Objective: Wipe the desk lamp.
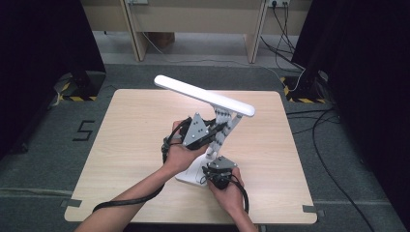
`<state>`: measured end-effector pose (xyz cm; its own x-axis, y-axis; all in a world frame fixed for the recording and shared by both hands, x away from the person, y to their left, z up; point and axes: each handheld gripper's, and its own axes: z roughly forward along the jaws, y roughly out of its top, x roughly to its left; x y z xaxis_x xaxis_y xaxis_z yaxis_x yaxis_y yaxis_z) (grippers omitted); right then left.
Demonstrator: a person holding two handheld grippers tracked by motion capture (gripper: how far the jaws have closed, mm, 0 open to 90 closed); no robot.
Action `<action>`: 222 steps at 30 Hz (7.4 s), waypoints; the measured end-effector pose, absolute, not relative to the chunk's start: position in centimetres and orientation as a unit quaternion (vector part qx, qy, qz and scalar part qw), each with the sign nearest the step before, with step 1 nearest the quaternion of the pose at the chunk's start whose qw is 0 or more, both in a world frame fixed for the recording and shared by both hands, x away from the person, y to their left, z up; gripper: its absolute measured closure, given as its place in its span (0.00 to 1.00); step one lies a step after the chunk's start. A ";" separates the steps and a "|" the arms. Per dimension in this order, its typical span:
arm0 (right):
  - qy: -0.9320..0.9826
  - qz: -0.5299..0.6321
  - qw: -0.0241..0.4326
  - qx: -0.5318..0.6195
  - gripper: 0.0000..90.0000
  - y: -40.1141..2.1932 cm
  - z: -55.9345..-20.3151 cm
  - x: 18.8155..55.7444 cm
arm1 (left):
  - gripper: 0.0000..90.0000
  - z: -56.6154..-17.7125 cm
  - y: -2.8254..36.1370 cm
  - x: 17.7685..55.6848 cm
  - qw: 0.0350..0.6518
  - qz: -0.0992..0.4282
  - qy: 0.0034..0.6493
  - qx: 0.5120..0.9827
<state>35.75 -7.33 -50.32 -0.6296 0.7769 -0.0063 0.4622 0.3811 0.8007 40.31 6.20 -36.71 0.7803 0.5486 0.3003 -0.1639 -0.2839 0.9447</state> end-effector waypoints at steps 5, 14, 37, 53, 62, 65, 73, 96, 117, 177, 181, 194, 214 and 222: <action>0.808 0.403 0.195 0.383 0.83 -7.3 -50.3 35.7 | 0.87 -37.2 5.9 40.4 0.575 0.302 0.124 0.750; 0.808 0.403 0.196 0.383 0.83 -7.3 -50.3 35.7 | 0.87 -37.4 6.0 40.6 0.569 0.304 0.123 0.755; 0.809 0.403 0.195 0.382 0.83 -7.3 -50.3 35.7 | 0.87 -42.8 7.7 42.2 0.516 0.279 0.152 0.796; 0.808 0.403 0.195 0.383 0.83 -7.3 -50.3 35.7 | 0.87 -45.6 8.2 43.2 0.478 0.271 0.166 0.819; 0.808 0.403 0.196 0.382 0.83 -7.3 -50.3 35.7 | 0.87 -46.2 8.4 43.6 0.464 0.267 0.176 0.826; 0.808 0.403 0.196 0.382 0.83 -7.3 -50.3 35.7 | 0.87 -46.3 8.5 43.7 0.462 0.266 0.179 0.827; 0.808 0.403 0.196 0.382 0.83 -7.3 -50.3 35.7 | 0.87 -46.8 8.9 44.1 0.452 0.274 0.190 0.827; 0.807 0.405 0.197 0.381 0.83 -7.3 -50.4 35.7 | 0.87 -47.9 8.5 45.4 0.427 0.266 0.202 0.840; 0.807 0.404 0.197 0.383 0.83 -7.3 -50.4 35.7 | 0.87 -49.1 9.9 46.5 0.376 0.273 0.238 0.853; 0.808 0.401 0.199 0.383 0.83 -7.3 -50.3 35.6 | 0.86 -49.5 14.1 34.6 0.380 0.218 0.184 0.880; 0.808 0.401 0.199 0.383 0.83 -7.3 -50.3 35.6 | 0.86 -49.5 13.9 34.2 0.382 0.215 0.177 0.881; 0.807 0.402 0.197 0.384 0.83 -7.3 -50.3 35.6 | 0.85 -48.8 13.2 33.5 0.400 0.190 0.163 0.882; 0.786 0.398 0.209 0.423 0.75 -11.0 -48.7 35.7 | 0.85 -47.6 11.4 36.1 0.417 0.199 0.177 0.869; 0.756 0.430 0.230 0.437 0.68 -12.3 -46.5 36.1 | 0.85 -47.8 9.6 36.2 0.422 0.194 0.167 0.870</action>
<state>36.10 -12.30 -46.50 -0.5116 0.8588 0.0274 0.4628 0.2486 0.8509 36.22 9.63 -47.77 0.8688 0.4541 0.1973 0.1266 -0.5890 0.7982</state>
